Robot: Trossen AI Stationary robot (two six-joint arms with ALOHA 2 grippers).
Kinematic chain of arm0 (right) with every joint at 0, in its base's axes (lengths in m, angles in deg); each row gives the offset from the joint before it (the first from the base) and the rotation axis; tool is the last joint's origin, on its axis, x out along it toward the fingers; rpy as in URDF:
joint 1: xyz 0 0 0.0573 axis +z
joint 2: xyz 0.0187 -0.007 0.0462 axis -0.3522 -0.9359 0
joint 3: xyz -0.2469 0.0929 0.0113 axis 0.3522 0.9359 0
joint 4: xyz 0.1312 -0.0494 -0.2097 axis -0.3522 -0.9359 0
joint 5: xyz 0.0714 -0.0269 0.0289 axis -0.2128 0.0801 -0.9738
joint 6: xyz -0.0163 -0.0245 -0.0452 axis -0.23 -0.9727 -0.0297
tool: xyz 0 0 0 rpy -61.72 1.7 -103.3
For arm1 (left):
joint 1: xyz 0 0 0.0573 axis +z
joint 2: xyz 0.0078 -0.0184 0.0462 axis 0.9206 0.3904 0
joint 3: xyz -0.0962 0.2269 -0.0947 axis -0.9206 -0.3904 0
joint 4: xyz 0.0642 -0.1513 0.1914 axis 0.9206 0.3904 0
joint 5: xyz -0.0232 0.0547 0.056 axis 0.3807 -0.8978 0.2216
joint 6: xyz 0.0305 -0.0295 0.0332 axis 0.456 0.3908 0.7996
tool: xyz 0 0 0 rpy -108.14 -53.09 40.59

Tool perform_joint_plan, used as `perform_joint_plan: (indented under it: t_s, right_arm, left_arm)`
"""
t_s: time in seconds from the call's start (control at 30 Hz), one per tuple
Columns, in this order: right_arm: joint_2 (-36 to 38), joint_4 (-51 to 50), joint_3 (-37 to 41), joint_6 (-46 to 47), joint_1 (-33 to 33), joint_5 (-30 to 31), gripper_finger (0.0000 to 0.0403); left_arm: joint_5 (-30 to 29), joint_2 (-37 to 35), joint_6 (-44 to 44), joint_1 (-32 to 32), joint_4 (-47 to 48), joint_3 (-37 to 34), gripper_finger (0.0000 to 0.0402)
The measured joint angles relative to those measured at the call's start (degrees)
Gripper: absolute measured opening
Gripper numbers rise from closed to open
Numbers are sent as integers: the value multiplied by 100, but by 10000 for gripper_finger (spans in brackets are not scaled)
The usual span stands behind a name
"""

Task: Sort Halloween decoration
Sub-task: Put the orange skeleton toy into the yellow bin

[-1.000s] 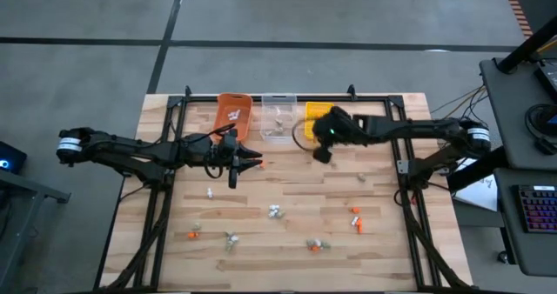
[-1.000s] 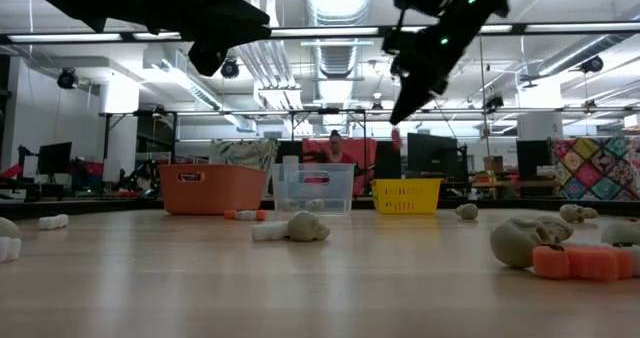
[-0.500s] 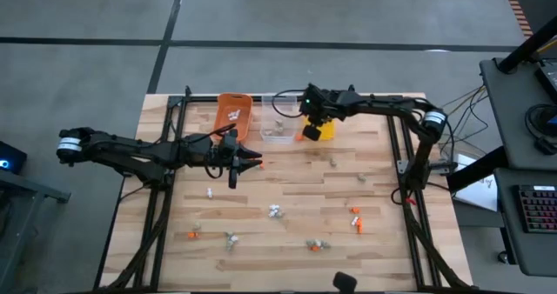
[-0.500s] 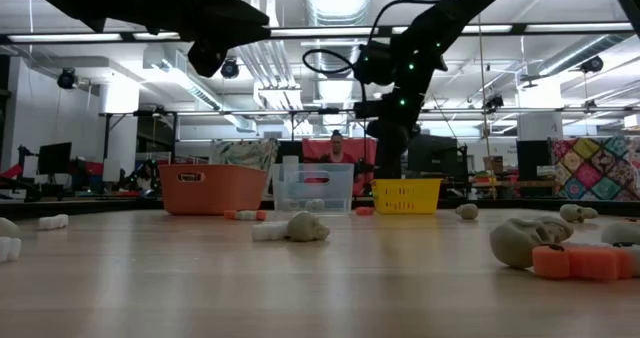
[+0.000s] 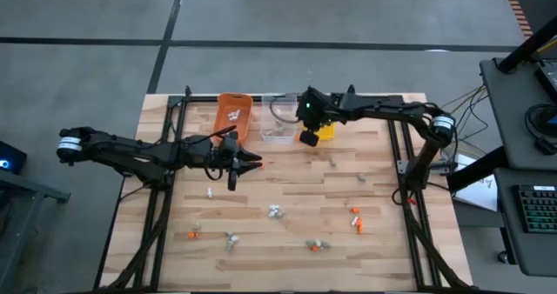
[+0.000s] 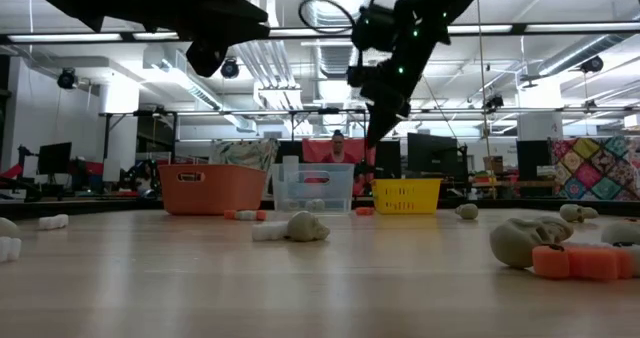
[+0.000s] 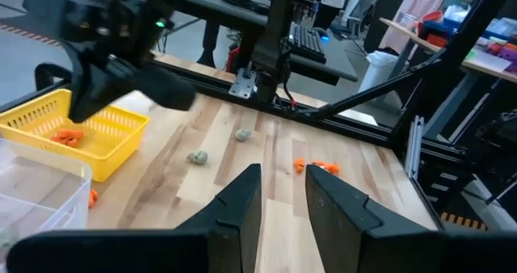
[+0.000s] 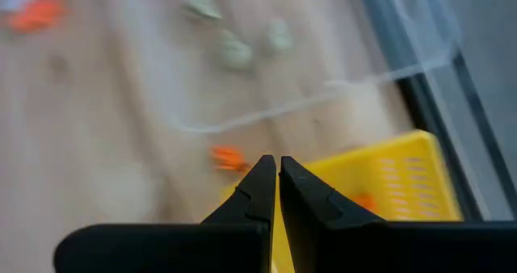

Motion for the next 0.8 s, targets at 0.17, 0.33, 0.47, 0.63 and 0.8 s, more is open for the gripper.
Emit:
perform_joint_plan:
  t_s: [0.17, 0.33, 0.47, 0.63, 0.8]
  right_arm:
    - [70, 139, 115, 80, 731, 402, 12]
    - [28, 327, 307, 73, 1400, 1049, 12]
    - [28, 823, 743, 76, 1780, 1524, 12]
    - [23, 1894, 1605, 91, 2125, 2509, 12]
    - [17, 2850, 2217, 350, 2257, 2744, 12]
  left_arm:
    - [-1, 0, -1, -116, -7, 0, 81]
    - [1, 0, -1, -172, -7, 0, 81]
    - [2, -10, 77, -173, -1, 0, 81]
    - [-1, -94, 323, -172, 1, 0, 81]
    - [-3, -230, 673, -167, 4, 0, 81]
